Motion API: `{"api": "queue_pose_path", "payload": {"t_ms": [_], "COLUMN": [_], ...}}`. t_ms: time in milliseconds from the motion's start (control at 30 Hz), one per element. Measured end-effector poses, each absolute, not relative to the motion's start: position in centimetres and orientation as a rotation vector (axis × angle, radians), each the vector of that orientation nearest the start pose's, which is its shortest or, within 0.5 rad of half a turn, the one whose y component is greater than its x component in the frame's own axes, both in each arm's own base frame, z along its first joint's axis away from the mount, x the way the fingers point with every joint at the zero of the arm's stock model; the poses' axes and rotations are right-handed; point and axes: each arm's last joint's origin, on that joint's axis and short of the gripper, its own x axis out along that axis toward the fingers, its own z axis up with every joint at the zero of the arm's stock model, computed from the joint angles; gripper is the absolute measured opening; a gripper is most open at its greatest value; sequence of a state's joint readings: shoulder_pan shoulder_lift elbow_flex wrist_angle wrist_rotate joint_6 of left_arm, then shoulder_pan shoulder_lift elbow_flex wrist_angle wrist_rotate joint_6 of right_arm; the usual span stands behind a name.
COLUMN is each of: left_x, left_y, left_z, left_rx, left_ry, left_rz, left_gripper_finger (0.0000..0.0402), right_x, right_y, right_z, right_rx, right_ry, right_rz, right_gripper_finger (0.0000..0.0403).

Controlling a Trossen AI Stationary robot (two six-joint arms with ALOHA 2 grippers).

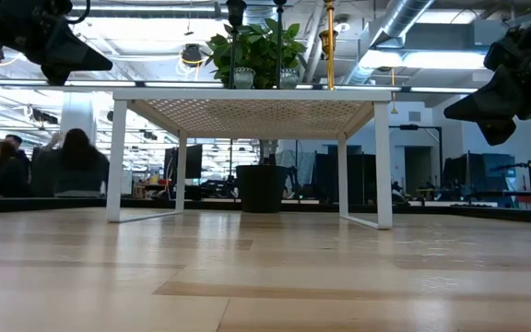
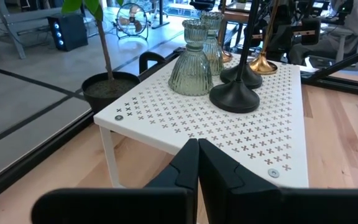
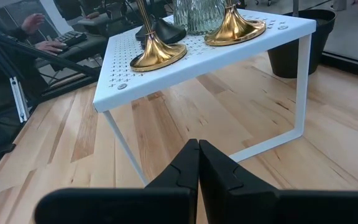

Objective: Pick & Place candle stick holders
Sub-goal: Return to Home Position

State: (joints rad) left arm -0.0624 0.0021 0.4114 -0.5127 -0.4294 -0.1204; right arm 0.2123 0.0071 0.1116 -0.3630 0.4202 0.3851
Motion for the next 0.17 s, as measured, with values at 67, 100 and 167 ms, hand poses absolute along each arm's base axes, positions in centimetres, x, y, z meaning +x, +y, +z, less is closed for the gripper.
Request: {"api": "queue_pose_path", "payload": {"t_ms": [67, 100, 167], "left_x": [5.11, 5.11, 5.11], "left_y": [0.89, 0.89, 0.89], "left_z": [24.72, 24.73, 24.73], "left_rx": [-0.094, -0.095, -0.095], "left_ry": [0.075, 0.075, 0.075], "left_rz": [0.372, 0.372, 0.372], "left_gripper_finger": [0.0010, 0.0010, 0.0010], "right_x": [8.51, 8.51, 8.51], "right_y": [0.63, 0.63, 0.63], "right_z": [16.65, 16.65, 16.65], "right_rx": [0.301, 0.301, 0.301], "right_ry": [0.203, 0.203, 0.203], "right_rz": [-0.251, -0.251, -0.250], "right_gripper_finger": [0.0000, 0.0000, 0.0000]}}
